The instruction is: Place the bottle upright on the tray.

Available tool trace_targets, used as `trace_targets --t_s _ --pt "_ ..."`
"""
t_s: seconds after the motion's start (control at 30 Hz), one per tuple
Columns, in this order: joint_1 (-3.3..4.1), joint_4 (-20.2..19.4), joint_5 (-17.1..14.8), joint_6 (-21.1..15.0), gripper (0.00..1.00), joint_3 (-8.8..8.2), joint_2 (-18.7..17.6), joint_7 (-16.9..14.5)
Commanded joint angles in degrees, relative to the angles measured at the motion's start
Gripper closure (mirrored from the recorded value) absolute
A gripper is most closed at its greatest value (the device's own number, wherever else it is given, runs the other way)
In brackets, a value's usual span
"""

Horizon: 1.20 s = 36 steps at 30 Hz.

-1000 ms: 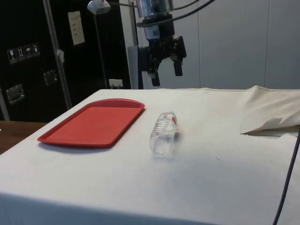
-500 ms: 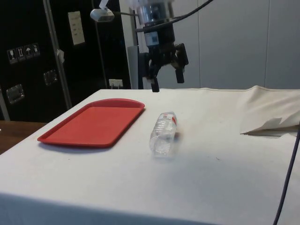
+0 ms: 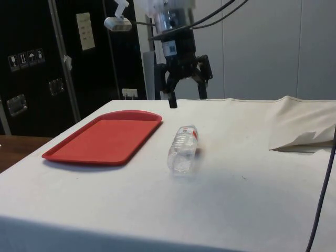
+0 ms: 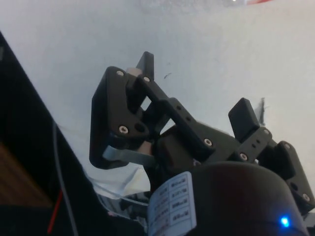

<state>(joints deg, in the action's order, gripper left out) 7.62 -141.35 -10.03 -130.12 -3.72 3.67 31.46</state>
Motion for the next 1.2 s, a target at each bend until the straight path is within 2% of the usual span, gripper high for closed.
trace_targets --t_s 0.0,0.27,0.3,0.33,0.57,0.6,0.67,1.17 --pt "0.06 -0.2 -1.0 -0.8 0.0 0.0 -0.1 0.0" --pt "-0.23 -0.2 -4.0 -0.9 0.0 -0.11 -0.9 0.2" --pt "-0.23 0.0 -3.2 -0.2 0.0 -0.06 -0.9 0.2" --pt "-0.29 -0.2 -4.2 -0.9 0.0 -0.17 -1.0 0.2" --pt "-0.4 -0.2 -5.6 -0.8 0.0 -0.46 -1.5 1.0" --pt "-0.4 0.0 -4.9 -0.2 0.0 -0.46 -1.5 1.0" --pt "-0.46 -0.2 -5.9 -0.8 0.0 -0.57 -1.7 1.3" --pt "-1.03 -0.2 -7.5 -1.0 0.0 -0.8 -2.8 4.2"
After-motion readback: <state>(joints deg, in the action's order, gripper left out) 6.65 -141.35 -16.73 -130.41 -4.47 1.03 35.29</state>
